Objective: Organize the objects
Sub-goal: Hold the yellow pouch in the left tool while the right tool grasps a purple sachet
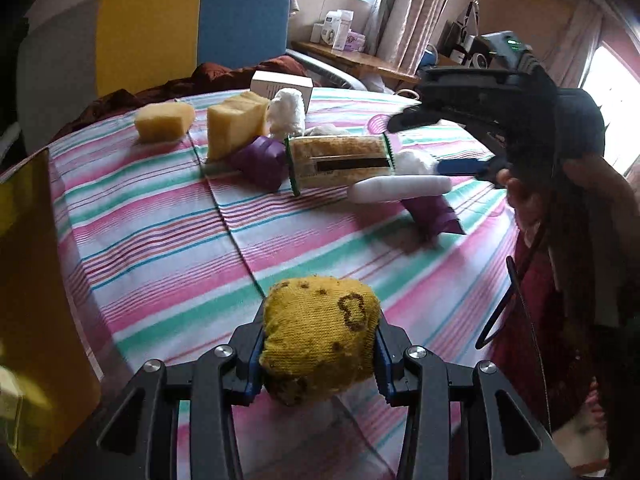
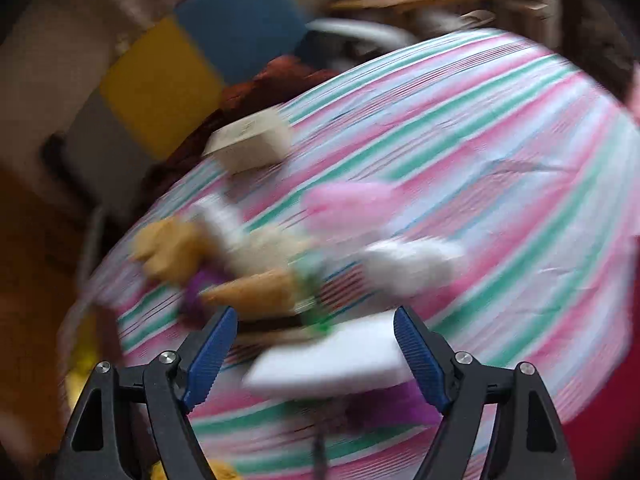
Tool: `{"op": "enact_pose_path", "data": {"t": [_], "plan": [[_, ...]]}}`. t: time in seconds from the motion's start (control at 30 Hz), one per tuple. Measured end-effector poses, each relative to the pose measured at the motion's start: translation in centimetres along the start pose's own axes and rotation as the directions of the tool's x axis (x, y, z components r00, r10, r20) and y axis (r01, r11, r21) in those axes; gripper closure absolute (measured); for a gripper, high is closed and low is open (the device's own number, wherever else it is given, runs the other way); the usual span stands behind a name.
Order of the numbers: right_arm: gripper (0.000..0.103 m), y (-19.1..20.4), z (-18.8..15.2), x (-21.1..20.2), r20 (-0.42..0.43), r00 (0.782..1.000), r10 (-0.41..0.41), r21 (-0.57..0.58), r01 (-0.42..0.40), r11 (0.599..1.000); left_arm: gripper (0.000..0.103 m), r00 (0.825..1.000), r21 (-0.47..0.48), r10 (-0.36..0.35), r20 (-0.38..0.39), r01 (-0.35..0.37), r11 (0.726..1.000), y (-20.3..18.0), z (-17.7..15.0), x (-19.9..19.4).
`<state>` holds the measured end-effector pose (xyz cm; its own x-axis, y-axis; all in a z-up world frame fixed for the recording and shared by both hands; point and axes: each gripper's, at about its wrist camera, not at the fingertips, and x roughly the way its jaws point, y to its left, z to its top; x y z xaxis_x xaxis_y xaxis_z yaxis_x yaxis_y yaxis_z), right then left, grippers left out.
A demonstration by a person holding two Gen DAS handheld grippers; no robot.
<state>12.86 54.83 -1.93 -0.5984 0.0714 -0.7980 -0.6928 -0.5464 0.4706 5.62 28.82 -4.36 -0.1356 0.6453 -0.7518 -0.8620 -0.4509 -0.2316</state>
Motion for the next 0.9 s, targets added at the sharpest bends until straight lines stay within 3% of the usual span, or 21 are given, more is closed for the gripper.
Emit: {"op": "enact_pose_path", "data": {"t": [0.13, 0.4, 0.57, 0.67, 0.77, 0.9], "plan": [[0.021, 2.2, -1.0, 1.3, -0.113, 0.986, 0.125, -0.106, -0.137, 0.985, 0.059, 1.000, -0.001, 0.003, 0.028, -0.003, 1.000, 0.2, -0.5, -1.7], [0.021, 2.3, -1.1, 1.0, -0.054, 0.998, 0.023, -0.132, -0.030, 0.991, 0.059, 0.997, -0.026, -0.002, 0.082, 0.004, 1.000, 0.8, -1.3, -5.3], [0.021, 2.3, -1.6, -0.1, -0.085, 0.996, -0.005, -0.141, -0.007, 0.990, 0.059, 0.994, -0.029, -0.001, 0.106, 0.004, 1.000, 1.2, -1.8, -6.8], [0.021, 2.1, -1.8, -1.8, -0.084, 0.989, -0.119, -0.182, 0.102, 0.978, 0.058, 0.992, -0.041, -0.010, 0.122, 0.015, 0.999, 1.7, -2.1, -7.5], [0.021, 1.3, -2.0, -1.6, -0.140, 0.963, -0.231, -0.195, 0.202, 0.960, 0.058, 0.992, -0.066, -0.024, 0.125, 0.033, 0.997, 2.3, -2.2, -7.7], [0.022, 0.7, -2.7, 0.7, -0.231, 0.898, -0.375, -0.276, 0.310, 0.910, 0.057, 0.990, -0.069, -0.039, 0.139, 0.049, 0.996, 2.5, -2.3, -8.1]]}}
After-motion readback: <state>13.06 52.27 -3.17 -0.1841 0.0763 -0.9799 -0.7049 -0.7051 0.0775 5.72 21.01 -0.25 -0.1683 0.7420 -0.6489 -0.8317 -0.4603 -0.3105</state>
